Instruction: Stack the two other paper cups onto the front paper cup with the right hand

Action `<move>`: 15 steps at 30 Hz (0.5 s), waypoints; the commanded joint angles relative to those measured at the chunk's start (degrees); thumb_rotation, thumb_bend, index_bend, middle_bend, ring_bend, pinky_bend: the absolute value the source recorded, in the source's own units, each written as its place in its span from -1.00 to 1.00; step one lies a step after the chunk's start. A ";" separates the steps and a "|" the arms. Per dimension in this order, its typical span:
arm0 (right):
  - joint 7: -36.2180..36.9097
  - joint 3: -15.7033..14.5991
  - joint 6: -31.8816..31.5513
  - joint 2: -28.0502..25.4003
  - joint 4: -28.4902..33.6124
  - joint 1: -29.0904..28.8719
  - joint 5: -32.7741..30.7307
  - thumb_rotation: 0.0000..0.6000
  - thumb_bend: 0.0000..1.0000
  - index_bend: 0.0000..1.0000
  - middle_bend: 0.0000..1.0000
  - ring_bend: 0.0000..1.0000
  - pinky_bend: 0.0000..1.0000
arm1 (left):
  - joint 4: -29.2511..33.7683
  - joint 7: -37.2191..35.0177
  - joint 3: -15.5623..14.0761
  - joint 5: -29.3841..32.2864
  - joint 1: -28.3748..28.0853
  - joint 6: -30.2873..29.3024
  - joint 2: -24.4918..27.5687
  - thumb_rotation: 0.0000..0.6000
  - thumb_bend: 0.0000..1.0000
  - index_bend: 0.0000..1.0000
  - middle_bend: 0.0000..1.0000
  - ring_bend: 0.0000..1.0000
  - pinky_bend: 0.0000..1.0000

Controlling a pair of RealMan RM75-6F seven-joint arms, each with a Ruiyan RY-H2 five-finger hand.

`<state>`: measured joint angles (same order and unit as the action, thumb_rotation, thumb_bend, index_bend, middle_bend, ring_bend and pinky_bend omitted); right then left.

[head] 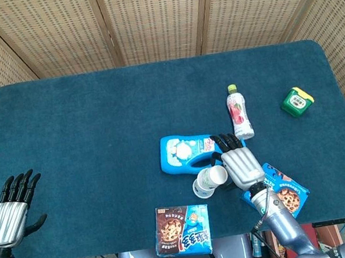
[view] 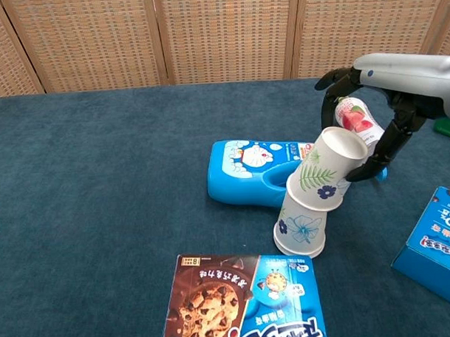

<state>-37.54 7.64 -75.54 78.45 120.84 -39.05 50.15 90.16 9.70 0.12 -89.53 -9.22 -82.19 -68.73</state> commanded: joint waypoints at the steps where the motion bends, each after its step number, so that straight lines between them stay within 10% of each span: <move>1: -0.12 -0.24 0.11 -0.09 0.28 0.13 0.27 1.00 -0.75 -0.01 -0.71 -1.00 -0.98 | 0.05 0.03 0.04 0.07 0.01 -0.01 0.01 1.00 -0.52 -1.00 -1.00 -1.00 -1.00; 15: -0.84 -1.21 0.36 0.92 1.86 0.49 1.72 1.00 -0.75 -0.01 -0.74 -1.00 -0.98 | 0.17 -0.04 0.00 -0.19 0.10 -0.30 0.05 1.00 -0.52 -1.00 -1.00 -1.00 -1.00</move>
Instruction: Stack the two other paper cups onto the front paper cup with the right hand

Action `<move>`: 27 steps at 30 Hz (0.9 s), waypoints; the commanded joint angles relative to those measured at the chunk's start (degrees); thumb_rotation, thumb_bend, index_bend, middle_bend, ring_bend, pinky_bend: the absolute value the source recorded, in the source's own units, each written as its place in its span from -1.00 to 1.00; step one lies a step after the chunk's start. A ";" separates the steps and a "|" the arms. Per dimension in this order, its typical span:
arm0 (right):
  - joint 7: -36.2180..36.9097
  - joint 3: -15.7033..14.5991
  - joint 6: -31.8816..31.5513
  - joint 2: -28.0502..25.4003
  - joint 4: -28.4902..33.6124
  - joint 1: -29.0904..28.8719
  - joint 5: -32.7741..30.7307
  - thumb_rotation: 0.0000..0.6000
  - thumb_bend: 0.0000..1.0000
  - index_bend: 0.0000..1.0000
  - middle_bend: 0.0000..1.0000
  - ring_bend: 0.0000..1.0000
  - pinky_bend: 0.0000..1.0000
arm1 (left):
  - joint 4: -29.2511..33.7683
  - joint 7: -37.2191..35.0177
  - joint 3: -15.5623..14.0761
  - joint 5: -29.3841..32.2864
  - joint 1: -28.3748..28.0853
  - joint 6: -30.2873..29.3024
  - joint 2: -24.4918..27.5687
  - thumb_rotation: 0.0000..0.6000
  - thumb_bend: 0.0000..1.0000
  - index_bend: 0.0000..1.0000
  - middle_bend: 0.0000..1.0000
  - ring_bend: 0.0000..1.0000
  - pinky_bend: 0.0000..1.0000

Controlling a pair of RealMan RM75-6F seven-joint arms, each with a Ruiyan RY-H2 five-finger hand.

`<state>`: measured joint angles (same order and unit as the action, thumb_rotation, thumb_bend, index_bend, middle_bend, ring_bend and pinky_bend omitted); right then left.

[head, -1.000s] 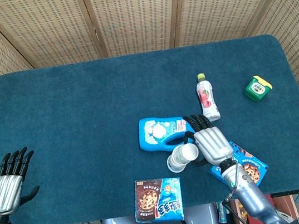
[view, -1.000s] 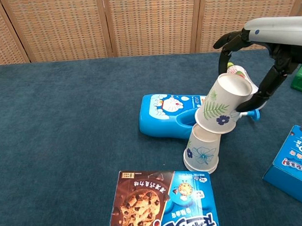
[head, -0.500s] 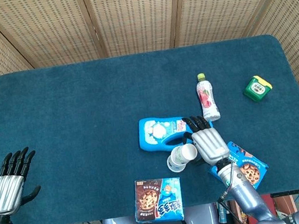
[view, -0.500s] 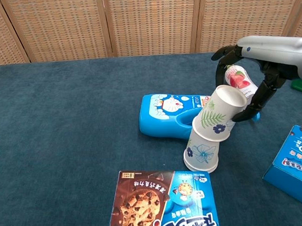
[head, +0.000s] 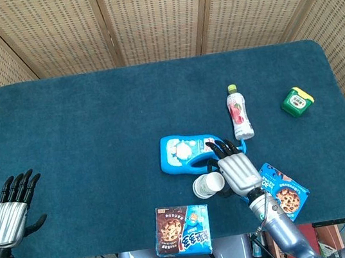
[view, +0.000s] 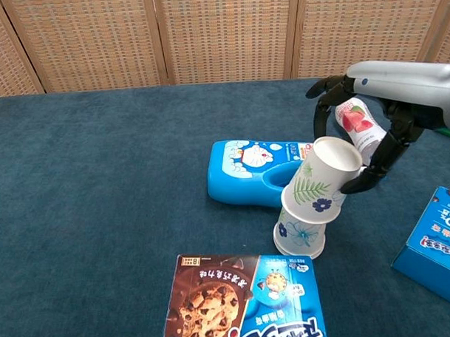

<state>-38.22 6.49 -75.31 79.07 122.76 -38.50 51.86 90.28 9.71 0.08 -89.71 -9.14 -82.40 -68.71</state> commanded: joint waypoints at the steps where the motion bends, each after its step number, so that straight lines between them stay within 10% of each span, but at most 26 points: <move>1: -0.18 -0.05 0.16 0.48 -0.17 -0.08 0.02 1.00 -0.75 -0.01 -0.74 -1.00 -0.98 | 0.06 -0.08 0.06 -0.03 0.04 -0.16 0.04 1.00 -0.52 -1.00 -1.00 -1.00 -1.00; 15: -0.04 1.06 0.43 3.18 -4.05 -0.26 -0.35 1.00 -0.75 -0.03 -0.80 -1.00 -0.98 | 0.05 0.23 -0.03 -0.26 -0.02 -0.10 -0.11 1.00 -0.52 -1.00 -1.00 -1.00 -1.00; 27: -2.25 0.57 0.86 1.80 -2.57 -0.58 -0.72 1.00 -0.78 -0.63 -1.00 -1.00 -1.00 | 0.01 -0.07 -0.01 -0.38 0.06 -0.35 -0.06 1.00 -0.52 -1.00 -1.00 -1.00 -1.00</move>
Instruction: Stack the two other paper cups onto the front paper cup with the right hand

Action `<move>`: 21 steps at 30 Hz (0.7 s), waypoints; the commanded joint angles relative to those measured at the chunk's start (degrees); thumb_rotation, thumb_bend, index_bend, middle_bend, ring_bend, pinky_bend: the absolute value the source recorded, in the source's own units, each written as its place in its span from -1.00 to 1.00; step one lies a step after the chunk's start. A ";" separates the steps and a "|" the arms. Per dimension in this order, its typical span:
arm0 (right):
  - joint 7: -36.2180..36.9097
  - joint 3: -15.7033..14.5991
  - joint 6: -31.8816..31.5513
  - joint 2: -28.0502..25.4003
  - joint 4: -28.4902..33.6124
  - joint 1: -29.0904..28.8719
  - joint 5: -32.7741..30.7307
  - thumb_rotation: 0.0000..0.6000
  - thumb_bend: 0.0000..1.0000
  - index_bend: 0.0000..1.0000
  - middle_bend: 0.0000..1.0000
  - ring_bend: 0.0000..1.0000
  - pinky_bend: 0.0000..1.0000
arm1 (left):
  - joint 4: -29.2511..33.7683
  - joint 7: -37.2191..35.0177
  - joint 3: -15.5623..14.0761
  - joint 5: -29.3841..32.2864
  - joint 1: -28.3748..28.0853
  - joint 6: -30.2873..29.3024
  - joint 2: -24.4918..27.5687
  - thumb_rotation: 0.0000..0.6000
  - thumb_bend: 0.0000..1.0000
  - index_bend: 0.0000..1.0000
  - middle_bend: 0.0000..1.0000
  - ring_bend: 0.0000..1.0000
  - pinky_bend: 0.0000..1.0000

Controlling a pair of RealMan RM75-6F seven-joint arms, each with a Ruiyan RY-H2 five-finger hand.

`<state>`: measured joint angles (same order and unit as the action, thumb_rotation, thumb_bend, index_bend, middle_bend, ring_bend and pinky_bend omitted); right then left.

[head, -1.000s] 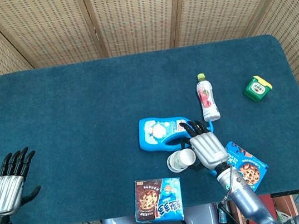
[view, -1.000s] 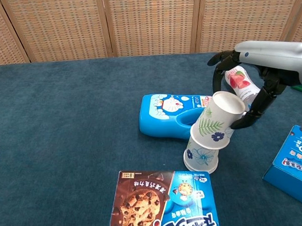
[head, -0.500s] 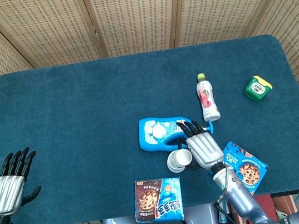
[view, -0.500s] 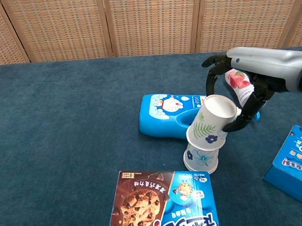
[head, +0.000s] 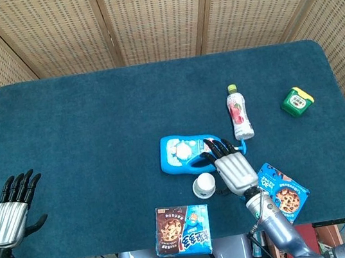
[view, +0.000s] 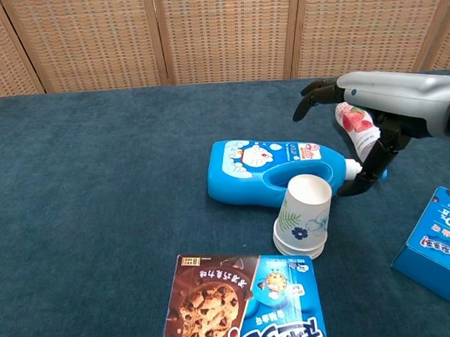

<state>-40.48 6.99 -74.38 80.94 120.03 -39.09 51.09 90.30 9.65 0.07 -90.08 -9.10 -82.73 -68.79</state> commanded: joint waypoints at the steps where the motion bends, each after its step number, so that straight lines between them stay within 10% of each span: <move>1: -0.06 0.11 -0.19 -0.21 0.37 0.04 0.14 1.00 -0.78 -0.63 -1.00 -1.00 -1.00 | -0.05 0.02 -0.01 0.00 0.05 -0.06 0.02 1.00 -0.52 -1.00 -1.00 -1.00 -1.00; 10: 1.19 -0.31 -3.43 -3.74 -0.16 2.36 3.62 1.00 -0.78 -0.63 -1.00 -1.00 -1.00 | -0.17 -0.46 0.15 0.22 0.09 -0.15 0.11 1.00 -0.52 -1.00 -1.00 -1.00 -1.00; 21: 15.34 -10.36 -14.18 -7.54 -16.75 15.12 23.79 1.00 -0.78 -0.68 -1.00 -1.00 -1.00 | -2.21 -1.00 0.64 0.58 -0.30 0.13 -1.54 1.00 -0.52 -1.00 -1.00 -1.00 -1.00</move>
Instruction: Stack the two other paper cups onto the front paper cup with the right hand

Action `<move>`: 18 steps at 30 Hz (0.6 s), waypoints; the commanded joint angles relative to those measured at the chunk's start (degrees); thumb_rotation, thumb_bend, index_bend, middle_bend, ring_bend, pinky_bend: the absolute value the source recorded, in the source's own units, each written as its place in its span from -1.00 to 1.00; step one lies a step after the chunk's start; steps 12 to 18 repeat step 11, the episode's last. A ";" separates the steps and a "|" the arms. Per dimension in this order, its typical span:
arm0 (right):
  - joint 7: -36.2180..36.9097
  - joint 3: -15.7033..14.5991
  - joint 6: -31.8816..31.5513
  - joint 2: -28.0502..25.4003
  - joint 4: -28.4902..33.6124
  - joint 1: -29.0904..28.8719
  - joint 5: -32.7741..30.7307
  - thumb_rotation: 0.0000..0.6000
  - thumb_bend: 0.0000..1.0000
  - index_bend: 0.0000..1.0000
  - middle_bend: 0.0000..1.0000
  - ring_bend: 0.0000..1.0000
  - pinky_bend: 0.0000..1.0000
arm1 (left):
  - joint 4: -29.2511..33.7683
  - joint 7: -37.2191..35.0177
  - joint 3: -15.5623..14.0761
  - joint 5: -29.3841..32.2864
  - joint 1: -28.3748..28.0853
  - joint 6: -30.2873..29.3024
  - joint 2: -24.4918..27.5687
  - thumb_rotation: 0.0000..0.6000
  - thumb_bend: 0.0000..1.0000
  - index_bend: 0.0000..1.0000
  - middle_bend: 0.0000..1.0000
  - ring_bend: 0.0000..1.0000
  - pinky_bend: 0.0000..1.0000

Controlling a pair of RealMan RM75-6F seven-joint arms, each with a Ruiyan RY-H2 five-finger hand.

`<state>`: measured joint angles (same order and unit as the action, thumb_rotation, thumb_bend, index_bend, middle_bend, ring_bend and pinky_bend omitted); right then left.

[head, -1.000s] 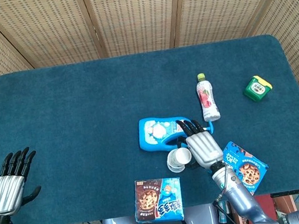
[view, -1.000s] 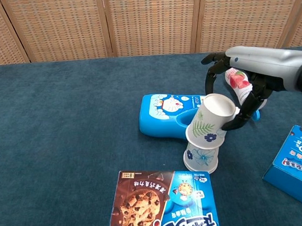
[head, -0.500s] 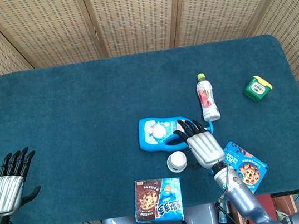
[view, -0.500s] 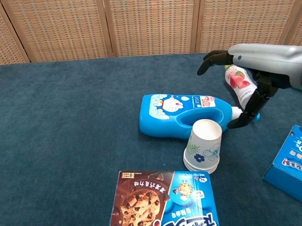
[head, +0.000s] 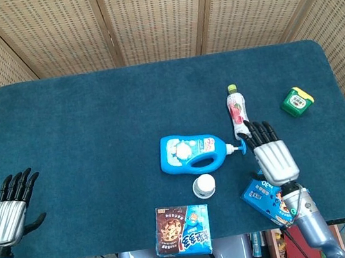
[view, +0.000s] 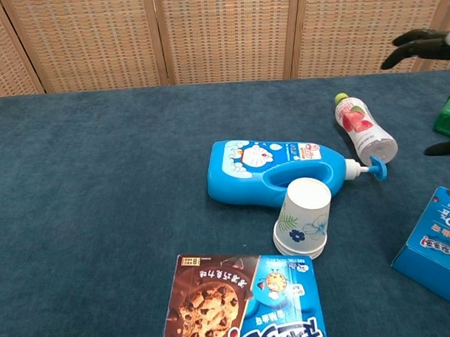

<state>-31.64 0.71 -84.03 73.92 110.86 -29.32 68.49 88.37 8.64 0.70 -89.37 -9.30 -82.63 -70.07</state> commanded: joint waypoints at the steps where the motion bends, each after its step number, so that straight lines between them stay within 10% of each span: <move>1: 7.61 -4.57 -5.04 -0.29 -8.98 6.18 7.10 1.00 -0.78 -0.69 -1.00 -1.00 -1.00 | -0.41 0.05 0.00 -0.21 -0.11 -0.01 -0.38 1.00 -0.52 -1.00 -1.00 -1.00 -1.00; 18: 17.03 -6.01 -11.24 2.20 -19.95 14.33 12.27 1.00 -0.78 -0.69 -1.00 -1.00 -1.00 | -0.88 0.09 0.03 -0.65 0.13 -0.96 -0.94 1.00 -0.52 -1.00 -1.00 -1.00 -1.00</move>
